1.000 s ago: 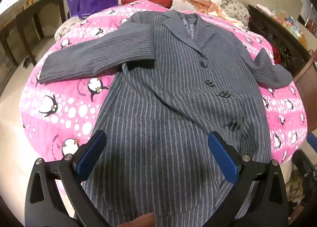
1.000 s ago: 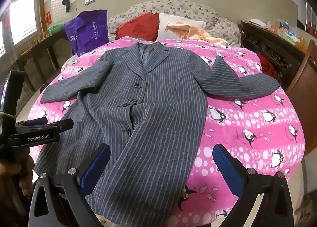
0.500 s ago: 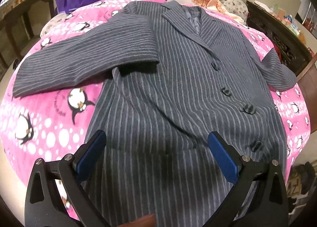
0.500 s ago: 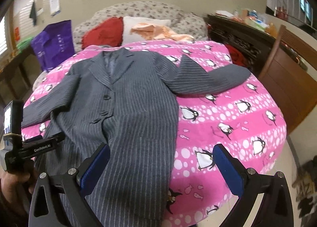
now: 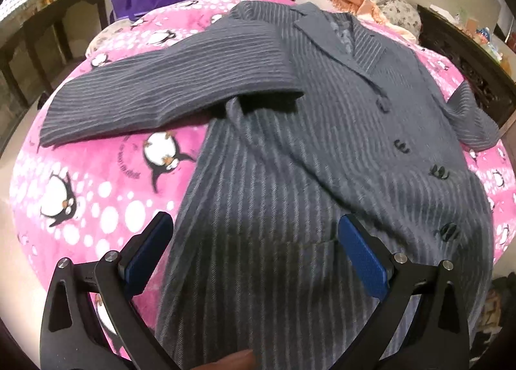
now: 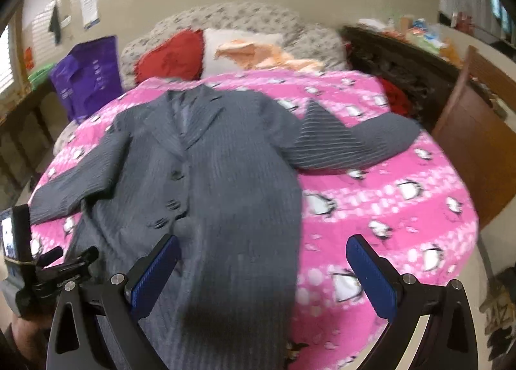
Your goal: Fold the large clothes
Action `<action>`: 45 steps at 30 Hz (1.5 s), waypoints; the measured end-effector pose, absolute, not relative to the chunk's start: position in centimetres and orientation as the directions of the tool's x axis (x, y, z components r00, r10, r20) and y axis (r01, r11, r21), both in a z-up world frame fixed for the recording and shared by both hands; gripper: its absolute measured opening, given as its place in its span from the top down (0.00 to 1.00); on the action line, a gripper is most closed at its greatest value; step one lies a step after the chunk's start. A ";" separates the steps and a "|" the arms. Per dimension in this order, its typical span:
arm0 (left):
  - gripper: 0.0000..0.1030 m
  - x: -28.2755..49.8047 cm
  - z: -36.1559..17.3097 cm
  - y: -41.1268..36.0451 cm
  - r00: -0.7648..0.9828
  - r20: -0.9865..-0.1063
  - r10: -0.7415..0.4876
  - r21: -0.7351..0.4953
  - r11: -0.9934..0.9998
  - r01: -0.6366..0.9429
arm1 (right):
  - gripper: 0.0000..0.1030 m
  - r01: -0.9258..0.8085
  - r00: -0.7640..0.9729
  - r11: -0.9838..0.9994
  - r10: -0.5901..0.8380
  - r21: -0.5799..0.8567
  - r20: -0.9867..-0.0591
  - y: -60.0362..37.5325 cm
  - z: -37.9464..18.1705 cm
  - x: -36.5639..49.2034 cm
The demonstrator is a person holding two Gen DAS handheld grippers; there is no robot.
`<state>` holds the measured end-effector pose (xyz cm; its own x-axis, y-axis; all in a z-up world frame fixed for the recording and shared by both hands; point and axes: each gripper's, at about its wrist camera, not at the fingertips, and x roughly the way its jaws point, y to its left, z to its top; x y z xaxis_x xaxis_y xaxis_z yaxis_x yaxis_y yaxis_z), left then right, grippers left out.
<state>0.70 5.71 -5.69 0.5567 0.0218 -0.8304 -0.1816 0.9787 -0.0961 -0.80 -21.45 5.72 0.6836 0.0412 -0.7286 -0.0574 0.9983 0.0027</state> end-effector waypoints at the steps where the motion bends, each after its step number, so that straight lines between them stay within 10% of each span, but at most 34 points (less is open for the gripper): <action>1: 0.00 0.7 -6.0 5.7 0.553 -0.832 0.026 -0.090 0.979 -0.181 | 0.01 -0.121 0.661 0.993 0.092 0.015 -0.745 -20.7 5.1 -0.8; 12: 0.00 0.2 -8.5 5.6 0.605 -0.790 0.100 -0.021 0.982 -0.190 | 0.01 -0.215 0.423 0.976 0.116 0.025 -0.899 -25.7 -6.3 -0.4; 29: 0.00 0.0 -8.6 5.5 0.576 -0.813 0.085 -0.020 0.985 -0.173 | 0.01 -0.456 0.285 0.866 0.359 0.204 -0.889 -27.5 -6.6 -4.7; 40: 0.00 -0.3 -5.6 4.1 0.597 -0.799 0.067 -0.055 0.981 -0.184 | 0.01 -0.270 0.718 0.960 0.256 0.080 -0.647 -31.0 3.8 -0.1; 45: 0.00 -0.2 -1.0 0.9 0.645 -0.762 0.053 -0.052 0.988 -0.142 | 0.02 -0.202 0.640 0.975 0.201 0.089 -0.742 -28.6 3.0 3.4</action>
